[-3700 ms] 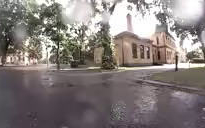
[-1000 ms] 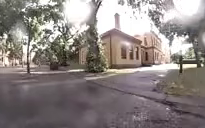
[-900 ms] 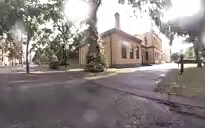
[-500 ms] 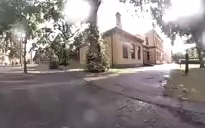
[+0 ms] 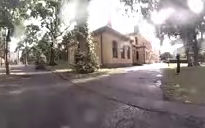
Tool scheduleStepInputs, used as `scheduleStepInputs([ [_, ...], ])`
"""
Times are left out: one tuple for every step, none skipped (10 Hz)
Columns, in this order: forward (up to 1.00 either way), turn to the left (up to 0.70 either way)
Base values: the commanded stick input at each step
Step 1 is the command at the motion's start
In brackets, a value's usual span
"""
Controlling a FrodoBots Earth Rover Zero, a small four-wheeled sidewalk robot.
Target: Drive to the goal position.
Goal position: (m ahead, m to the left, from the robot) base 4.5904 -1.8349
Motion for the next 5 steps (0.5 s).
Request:
scheduleStepInputs([
  [0.85, -0.34],
  [0.85, -0.22],
  [0.85, 0.0],
  [0.85, 0.0],
  [0.85, 0.0],
])
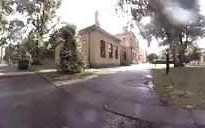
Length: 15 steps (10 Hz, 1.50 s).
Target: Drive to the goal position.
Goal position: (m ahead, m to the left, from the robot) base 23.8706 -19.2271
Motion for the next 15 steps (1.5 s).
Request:
scheduleStepInputs([
  [0.85, 0.0],
  [0.85, 0.0],
  [0.85, 0.0],
  [0.85, 0.0],
  [0.85, 0.0],
  [0.85, 0.0],
  [0.85, -0.24],
  [0.85, -0.34],
  [0.85, -0.34],
  [0.85, -0.34],
  [0.85, -0.34],
  [0.85, -0.34],
  [0.85, -0.34],
  [0.85, -0.34],
  [0.85, -0.34],
])
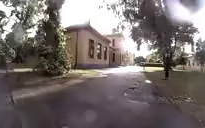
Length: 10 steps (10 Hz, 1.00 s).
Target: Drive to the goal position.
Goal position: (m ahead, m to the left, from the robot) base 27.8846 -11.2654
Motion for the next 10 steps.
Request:
scheduleStepInputs([
  [0.85, -0.14],
  [0.85, 0.0],
  [0.85, 0.0],
  [0.85, 0.0],
  [0.85, 0.0],
  [0.85, 0.0],
  [0.85, 0.0],
  [0.85, -0.12],
  [0.85, -0.34],
  [0.85, -0.34],
])
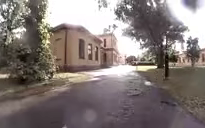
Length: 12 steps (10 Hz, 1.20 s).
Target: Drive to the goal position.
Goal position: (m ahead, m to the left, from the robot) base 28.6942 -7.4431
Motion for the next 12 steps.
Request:
scheduleStepInputs([
  [0.85, -0.34],
  [0.85, -0.19],
  [0.85, 0.0],
  [0.85, 0.0],
  [0.85, 0.0],
  [0.85, 0.0],
  [0.85, 0.0],
  [0.85, 0.0],
  [0.85, 0.0],
  [0.85, 0.0],
  [0.85, -0.19],
  [0.85, -0.34],
])
